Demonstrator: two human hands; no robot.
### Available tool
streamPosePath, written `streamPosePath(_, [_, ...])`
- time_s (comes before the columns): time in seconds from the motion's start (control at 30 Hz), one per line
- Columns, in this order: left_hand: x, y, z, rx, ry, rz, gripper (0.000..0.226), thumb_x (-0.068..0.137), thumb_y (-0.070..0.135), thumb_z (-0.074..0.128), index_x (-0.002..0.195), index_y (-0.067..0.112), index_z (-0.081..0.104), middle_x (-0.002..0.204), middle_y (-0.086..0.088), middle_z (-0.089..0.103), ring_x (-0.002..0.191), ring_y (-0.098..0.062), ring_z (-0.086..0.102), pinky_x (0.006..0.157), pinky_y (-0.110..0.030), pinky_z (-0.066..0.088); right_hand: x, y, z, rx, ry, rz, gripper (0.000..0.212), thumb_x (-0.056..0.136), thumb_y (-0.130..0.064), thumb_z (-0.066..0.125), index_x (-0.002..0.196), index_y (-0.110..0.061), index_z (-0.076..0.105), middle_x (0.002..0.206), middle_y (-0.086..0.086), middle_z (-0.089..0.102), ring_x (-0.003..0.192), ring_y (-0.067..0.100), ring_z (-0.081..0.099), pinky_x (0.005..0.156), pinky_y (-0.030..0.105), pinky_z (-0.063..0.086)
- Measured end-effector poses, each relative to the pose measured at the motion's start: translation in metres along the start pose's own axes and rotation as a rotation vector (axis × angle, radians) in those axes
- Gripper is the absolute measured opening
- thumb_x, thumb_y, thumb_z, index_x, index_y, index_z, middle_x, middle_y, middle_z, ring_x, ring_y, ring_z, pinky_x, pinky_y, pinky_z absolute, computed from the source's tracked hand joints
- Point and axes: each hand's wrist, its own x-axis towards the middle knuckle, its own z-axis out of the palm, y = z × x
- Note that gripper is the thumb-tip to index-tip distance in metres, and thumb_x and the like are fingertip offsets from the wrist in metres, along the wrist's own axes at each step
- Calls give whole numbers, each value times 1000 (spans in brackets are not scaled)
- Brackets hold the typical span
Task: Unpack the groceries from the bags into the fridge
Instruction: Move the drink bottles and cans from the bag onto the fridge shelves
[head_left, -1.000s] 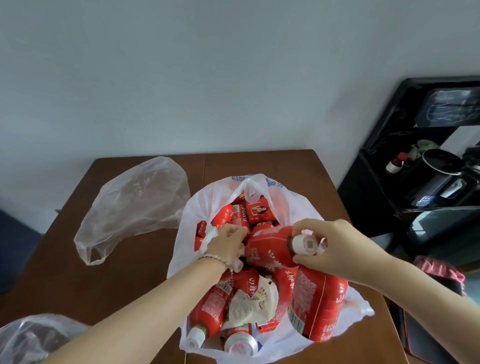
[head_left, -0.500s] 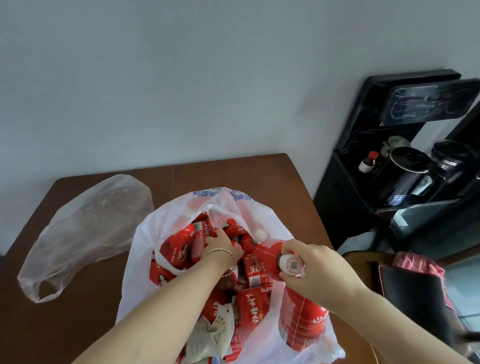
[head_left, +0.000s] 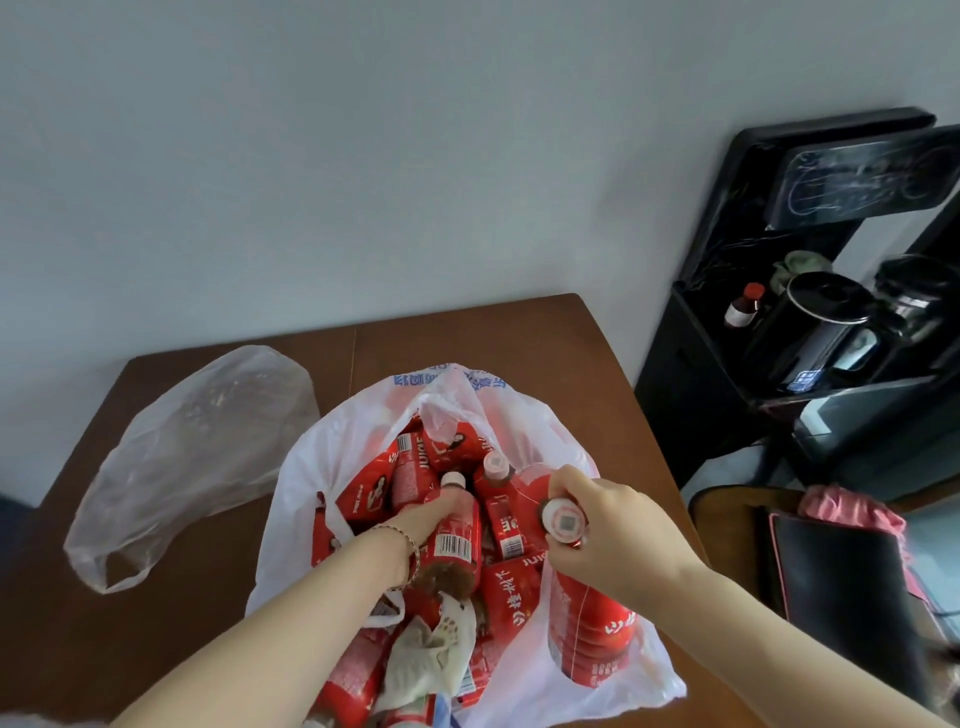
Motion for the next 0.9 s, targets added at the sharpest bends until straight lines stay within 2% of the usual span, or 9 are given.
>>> streamPosePath(0.03, [-2,-2,-4,-80,4,55,77,72,45,76,130,6,42,107,-21,64,94,-34,65,83,-44,53,-1,-1,1,6,1,9,30,84,-35,58,110,-31,43,101,-8,62,86,15,62,74,28,56])
streamPosePath(0.1, [-14,-5,-12,-130,19,142,64,77,31,74,128,8,43,107,-22,64,92,-35,65,83,-48,53,-1,-3,0,19,0,31,31,84,-36,60,110,-32,44,103,-10,62,87,13,62,74,24,55])
streamPosePath(0.23, [-39,-3,-24,-128,-25,322,28,79,10,71,104,10,57,96,-19,66,91,-35,64,91,-53,49,2,-15,-7,34,20,86,28,83,-35,62,108,-30,48,101,-10,64,87,13,63,75,26,56])
streamPosePath(0.37, [-75,18,-28,69,-30,624,57,51,23,81,101,27,53,95,-8,67,88,-25,67,80,-44,55,-4,-34,-25,19,112,136,26,82,-36,63,98,-33,43,93,-10,63,79,10,62,64,20,53])
streamPosePath(0.5, [-102,44,-26,176,-14,921,58,63,1,82,97,35,49,98,0,63,89,-16,63,75,-31,52,-26,-58,-50,42,271,238,31,80,-36,67,100,-33,43,88,-11,59,77,9,61,64,20,53])
streamPosePath(0.6, [-124,56,-14,220,-115,1090,60,62,1,83,99,33,48,94,8,61,85,-7,60,70,-21,48,-58,-74,-68,83,415,355,35,78,-36,68,106,-30,49,90,-9,59,80,14,62,67,26,55])
streamPosePath(0.73, [-162,52,14,343,-354,1214,67,43,25,86,97,35,48,95,9,61,80,-4,64,68,-16,51,-121,-86,-83,121,595,540,37,77,-34,70,110,-30,53,91,-7,60,81,15,61,69,27,55])
streamPosePath(0.8, [-181,41,35,382,-498,1256,64,41,24,82,94,35,50,91,6,63,75,1,65,61,-12,51,-160,-88,-85,127,681,645,40,76,-35,71,112,-29,55,96,-5,64,84,17,63,72,30,55])
streamPosePath(0.9, [-212,12,79,502,-702,1339,63,48,17,82,98,37,49,90,7,62,76,1,64,63,-10,50,-229,-91,-81,138,786,800,50,74,-37,73,119,-34,53,103,-7,62,87,13,59,75,28,53])
